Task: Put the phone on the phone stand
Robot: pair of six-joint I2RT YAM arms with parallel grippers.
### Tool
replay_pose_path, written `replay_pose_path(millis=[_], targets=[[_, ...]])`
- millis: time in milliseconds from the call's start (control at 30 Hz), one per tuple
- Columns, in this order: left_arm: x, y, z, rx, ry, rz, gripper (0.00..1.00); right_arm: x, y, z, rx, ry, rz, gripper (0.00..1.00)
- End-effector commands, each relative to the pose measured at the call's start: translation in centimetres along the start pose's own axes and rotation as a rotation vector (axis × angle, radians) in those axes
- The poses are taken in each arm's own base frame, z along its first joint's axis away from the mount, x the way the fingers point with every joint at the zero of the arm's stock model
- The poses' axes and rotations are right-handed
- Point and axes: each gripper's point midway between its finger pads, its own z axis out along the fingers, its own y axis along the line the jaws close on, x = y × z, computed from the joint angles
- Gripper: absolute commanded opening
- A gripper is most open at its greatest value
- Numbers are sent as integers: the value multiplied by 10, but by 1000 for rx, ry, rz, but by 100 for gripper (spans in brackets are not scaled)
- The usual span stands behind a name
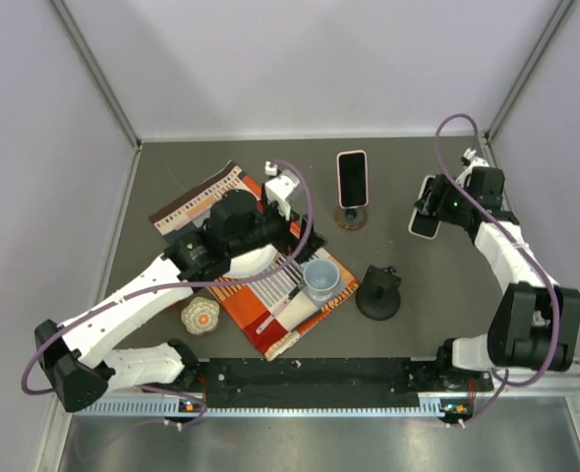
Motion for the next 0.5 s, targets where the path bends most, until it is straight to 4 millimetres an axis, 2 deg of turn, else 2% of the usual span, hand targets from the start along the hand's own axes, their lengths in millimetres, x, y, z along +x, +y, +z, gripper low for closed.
replay_pose_path(millis=[0,67,200,300,333,433,467], targets=[[-62,-17,-15,126,-149,-94,95,-87,59,-59,-238,-354,-21,0],[-68,-18,-12,130,-143,-110,95,-104,85,-85,-354,-429,-11,0],[-92,-24,-3,154,-146,-139,94,-124,128,-134,-559,-530,11,0],[-102,-24,7,154,-153,-150,94,-127,157,-159,-602,-540,-1,0],[-105,-23,10,149,-154,-148,95,-121,176,-167,-641,-528,-18,0],[-105,-13,28,106,-139,-149,97,-115,199,-187,-671,-544,2,0],[-104,-11,32,99,-130,-144,97,-108,214,-194,-694,-531,-3,0]])
